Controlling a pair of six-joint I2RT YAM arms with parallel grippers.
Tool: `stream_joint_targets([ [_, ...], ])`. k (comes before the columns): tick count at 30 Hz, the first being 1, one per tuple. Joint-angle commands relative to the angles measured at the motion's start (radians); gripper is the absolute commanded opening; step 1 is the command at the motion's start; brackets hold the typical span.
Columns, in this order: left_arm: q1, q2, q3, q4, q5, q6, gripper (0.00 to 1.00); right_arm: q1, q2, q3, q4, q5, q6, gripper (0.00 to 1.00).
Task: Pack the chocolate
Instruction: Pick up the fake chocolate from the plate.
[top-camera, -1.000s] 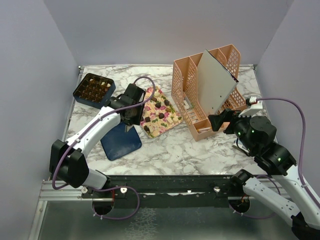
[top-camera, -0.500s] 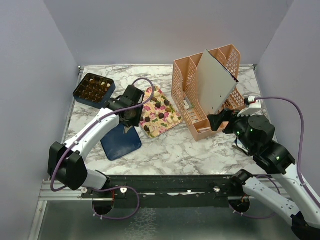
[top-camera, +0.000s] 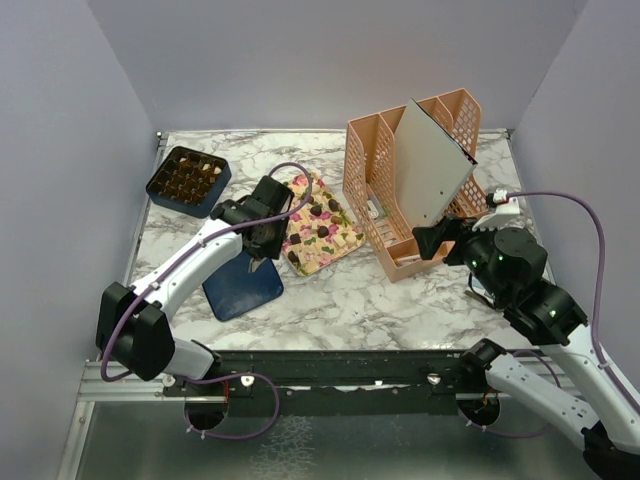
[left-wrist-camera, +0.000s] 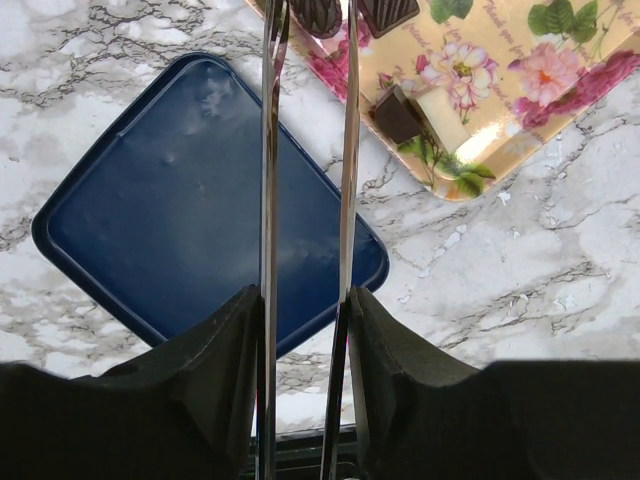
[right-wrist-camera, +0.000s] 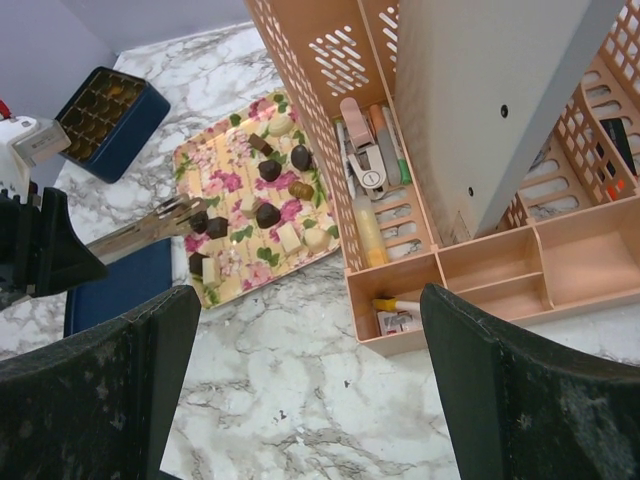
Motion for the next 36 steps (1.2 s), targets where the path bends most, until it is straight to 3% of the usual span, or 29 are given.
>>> stream_joint_targets([
  [1, -0.023, 0.006, 0.004, -0.01, -0.023, -0.015, 0.42, 0.002, 0.016, 0.001, 0.034, -0.031, 0.0, 0.97],
  [20, -0.053, 0.04, 0.017, -0.011, -0.032, -0.005, 0.41, 0.002, 0.021, -0.011, 0.05, -0.033, 0.001, 0.97],
  [36, -0.058, -0.002, 0.035, 0.03, -0.074, -0.016, 0.3, 0.002, -0.013, -0.025, 0.038, -0.02, 0.004, 0.97],
])
